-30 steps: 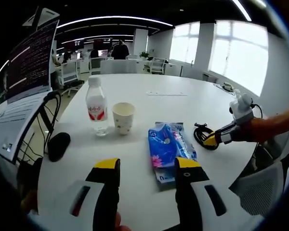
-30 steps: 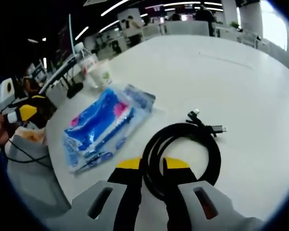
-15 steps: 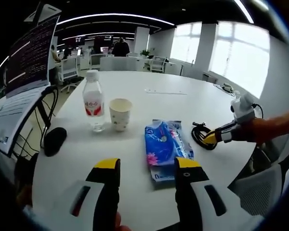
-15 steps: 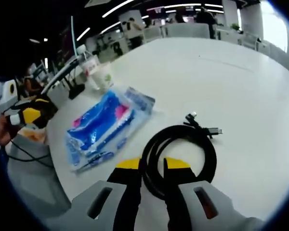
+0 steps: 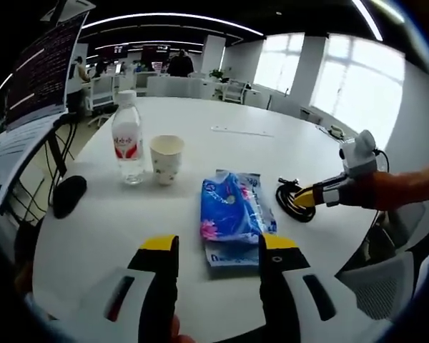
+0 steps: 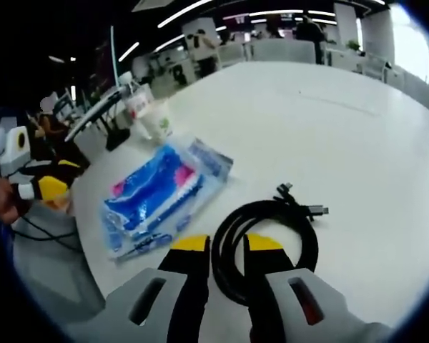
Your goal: Arrange the tabletop items into an orderly group along one side of the table until the central work area is clear of visible clutter.
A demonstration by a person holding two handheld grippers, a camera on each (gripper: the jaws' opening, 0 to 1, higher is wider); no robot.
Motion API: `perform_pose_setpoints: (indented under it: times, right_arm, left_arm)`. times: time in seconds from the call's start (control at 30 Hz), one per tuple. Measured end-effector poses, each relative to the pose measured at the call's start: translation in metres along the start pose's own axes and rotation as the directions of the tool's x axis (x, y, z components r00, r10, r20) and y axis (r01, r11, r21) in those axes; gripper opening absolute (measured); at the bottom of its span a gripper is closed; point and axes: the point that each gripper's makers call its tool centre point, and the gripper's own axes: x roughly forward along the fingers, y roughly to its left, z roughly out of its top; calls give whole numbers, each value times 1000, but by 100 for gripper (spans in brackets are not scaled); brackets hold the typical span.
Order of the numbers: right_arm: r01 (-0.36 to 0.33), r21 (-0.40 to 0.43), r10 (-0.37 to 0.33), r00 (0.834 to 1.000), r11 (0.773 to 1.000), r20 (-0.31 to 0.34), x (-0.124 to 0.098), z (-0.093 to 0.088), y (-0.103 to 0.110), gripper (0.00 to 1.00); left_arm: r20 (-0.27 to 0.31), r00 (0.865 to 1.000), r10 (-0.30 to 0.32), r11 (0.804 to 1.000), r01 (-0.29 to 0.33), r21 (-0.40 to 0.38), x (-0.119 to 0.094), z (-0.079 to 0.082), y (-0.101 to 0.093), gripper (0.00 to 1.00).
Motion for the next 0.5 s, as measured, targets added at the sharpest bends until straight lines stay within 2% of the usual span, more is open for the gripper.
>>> perform_pose_setpoints:
  times: [0.3, 0.5]
  right_arm:
    - [-28, -31, 29, 999, 999, 20, 5, 19, 9, 17]
    - [-48, -47, 49, 999, 998, 21, 9, 24, 13, 18]
  left_arm:
    - [-31, 999, -10, 999, 8, -45, 8, -9, -14, 43]
    - [-45, 999, -6, 998, 3, -65, 10, -13, -16, 43]
